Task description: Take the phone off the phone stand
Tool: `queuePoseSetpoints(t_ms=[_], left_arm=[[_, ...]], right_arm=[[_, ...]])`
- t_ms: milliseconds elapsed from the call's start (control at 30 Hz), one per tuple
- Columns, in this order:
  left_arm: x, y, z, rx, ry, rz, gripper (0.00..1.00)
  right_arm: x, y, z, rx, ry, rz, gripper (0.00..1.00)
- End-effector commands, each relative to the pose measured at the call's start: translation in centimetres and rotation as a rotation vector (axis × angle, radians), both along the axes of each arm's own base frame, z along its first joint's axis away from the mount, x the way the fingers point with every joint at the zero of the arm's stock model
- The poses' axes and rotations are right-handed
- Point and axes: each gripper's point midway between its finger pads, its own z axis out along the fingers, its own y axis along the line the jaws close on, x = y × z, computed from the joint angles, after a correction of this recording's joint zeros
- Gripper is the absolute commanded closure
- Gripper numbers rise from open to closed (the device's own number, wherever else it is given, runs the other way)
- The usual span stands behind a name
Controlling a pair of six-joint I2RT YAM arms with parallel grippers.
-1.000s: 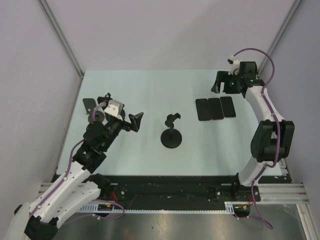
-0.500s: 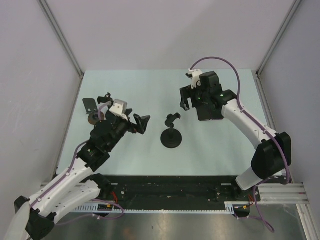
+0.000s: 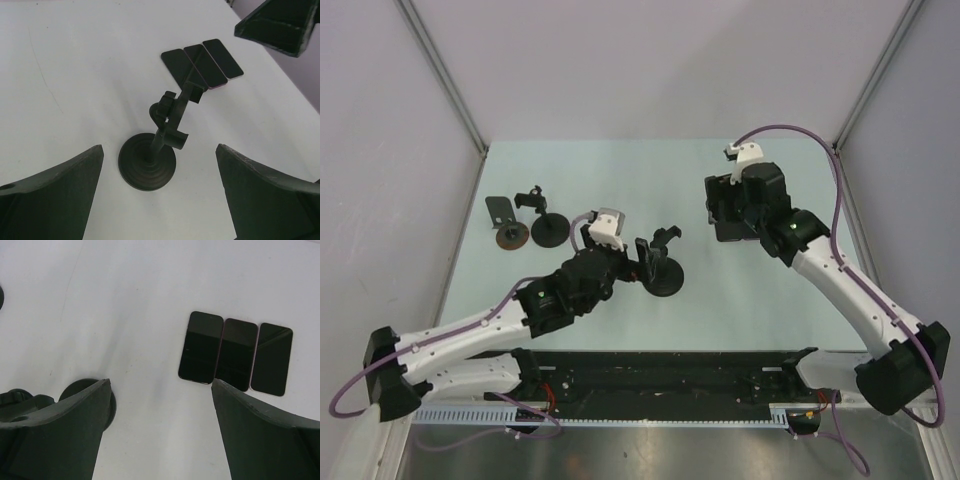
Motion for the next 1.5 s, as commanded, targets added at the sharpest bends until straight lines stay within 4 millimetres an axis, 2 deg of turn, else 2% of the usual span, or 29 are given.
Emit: queuePoseSetpoints(t_ms=[0,33,167,233,333,467,600,700,767,1000,1200,1467], left_arm=[[1.1,-1.0,1.0,-0.011,0.009,0.095,0.0],[1.3,-1.6,0.3,0.009,0.018,0.091,0.0],[2.1,-2.9,0.3,0.035,0.019,0.109,0.0],[2.7,-2.8,-0.1,0.06,0.017,0.142,0.02],[3.4,-2.7,-0.9,0.087,0.019,0.184,0.1],[3.5,-2.1,-1.0,0.095,0.014,0.209,0.29],[3.2,-1.5,-1.4,0.12,0.018,0.209,0.39],[3.2,-0.5,-1.7,0.136,0.025,0.219,0.49],[3.3,-0.1,-1.9,0.141,0.035,0.217,0.52],[3.3,0.5,-2.3,0.148,0.057,0.211,0.52],[2.8,0.5,-3.5,0.149,0.095,0.185,0.46],[2.2,0.8,-3.7,0.144,0.103,0.169,0.5]], right_arm=[[-0.5,-2.2,1.6,0.007,-0.062,-0.092,0.13],[-1.0,-2.5,1.6,0.009,-0.064,-0.089,0.13],[-1.9,-3.0,1.5,0.009,-0.064,-0.081,0.13],[-2.1,-3.4,1.4,0.005,-0.065,-0.079,0.13],[-2.4,-3.8,1.6,0.004,-0.073,-0.07,0.13],[-2.8,-4.3,2.0,0.003,-0.096,-0.066,0.13],[-3.3,-4.2,2.5,0.031,-0.124,-0.053,0.12],[-3.7,-4.2,2.8,0.04,-0.137,-0.046,0.13],[-3.8,-4.3,3.1,0.044,-0.147,-0.045,0.12],[-4.2,-4.3,3.2,0.047,-0.147,-0.04,0.12],[-4.3,-4.1,3.2,0.054,-0.146,-0.026,0.13],[-4.3,-4.1,3.1,0.057,-0.143,-0.026,0.13]])
